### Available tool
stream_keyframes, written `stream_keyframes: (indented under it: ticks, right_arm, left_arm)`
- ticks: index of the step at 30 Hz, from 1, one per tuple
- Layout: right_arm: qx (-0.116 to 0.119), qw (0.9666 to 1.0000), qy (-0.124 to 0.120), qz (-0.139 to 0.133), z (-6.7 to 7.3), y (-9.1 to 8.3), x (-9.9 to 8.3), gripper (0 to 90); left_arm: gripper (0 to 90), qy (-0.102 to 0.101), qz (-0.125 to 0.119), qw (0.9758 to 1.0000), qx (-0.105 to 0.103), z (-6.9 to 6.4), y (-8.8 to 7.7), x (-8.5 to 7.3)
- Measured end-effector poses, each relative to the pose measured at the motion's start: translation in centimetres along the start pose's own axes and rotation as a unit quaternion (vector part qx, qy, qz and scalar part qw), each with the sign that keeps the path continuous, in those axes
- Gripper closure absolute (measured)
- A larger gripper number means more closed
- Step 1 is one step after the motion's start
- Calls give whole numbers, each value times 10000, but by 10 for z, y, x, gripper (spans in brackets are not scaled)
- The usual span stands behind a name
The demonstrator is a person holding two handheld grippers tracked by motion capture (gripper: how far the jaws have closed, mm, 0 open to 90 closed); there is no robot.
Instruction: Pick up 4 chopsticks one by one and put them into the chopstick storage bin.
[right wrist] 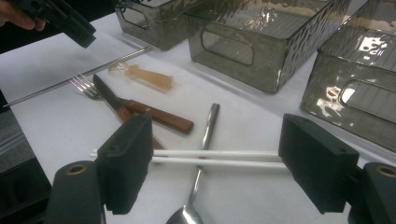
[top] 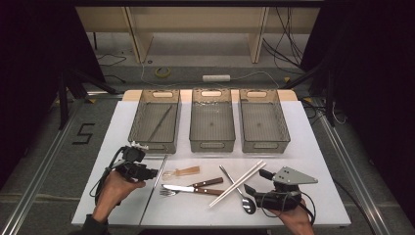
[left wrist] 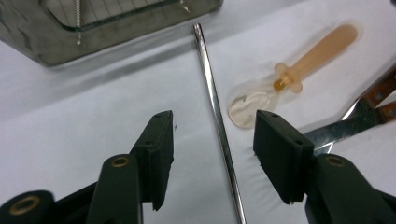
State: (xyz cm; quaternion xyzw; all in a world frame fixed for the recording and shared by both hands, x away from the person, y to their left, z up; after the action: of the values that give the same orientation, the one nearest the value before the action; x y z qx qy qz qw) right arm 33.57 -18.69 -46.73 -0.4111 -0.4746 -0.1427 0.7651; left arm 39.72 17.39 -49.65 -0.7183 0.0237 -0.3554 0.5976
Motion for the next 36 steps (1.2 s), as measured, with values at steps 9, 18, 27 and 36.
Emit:
stream_keyframes:
  ticks: [9,18,27,36]
  right_arm:
    - [14,10000,37,-4,0,0,0,274]
    - [-16,10000,3,36,0,1,-1,274]
    - [-15,10000,-2,27,0,1,-1,274]
    - [-14,10000,-20,43,0,1,-1,274]
  left_arm:
    - [537,116,323,9993,-131,-11,9,-8]
    - [589,139,478,9986,-171,-14,17,-12]
    - [640,130,582,9981,-149,-17,24,-14]
    - [685,193,696,9973,-148,-18,29,-16]
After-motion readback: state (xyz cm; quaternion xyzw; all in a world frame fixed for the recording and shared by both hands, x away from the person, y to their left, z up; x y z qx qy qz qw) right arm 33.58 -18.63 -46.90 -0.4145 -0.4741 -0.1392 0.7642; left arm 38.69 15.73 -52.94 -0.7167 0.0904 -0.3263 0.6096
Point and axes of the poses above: each handheld gripper's, and its own axes: y roughly forward along the jaws, x roughly out of its top, z roughly to its left, the point moved 7 cm from there along y, roughly forward along the jaws, and after that the axes turned 9 degrees about y, right-handed, at the moved point
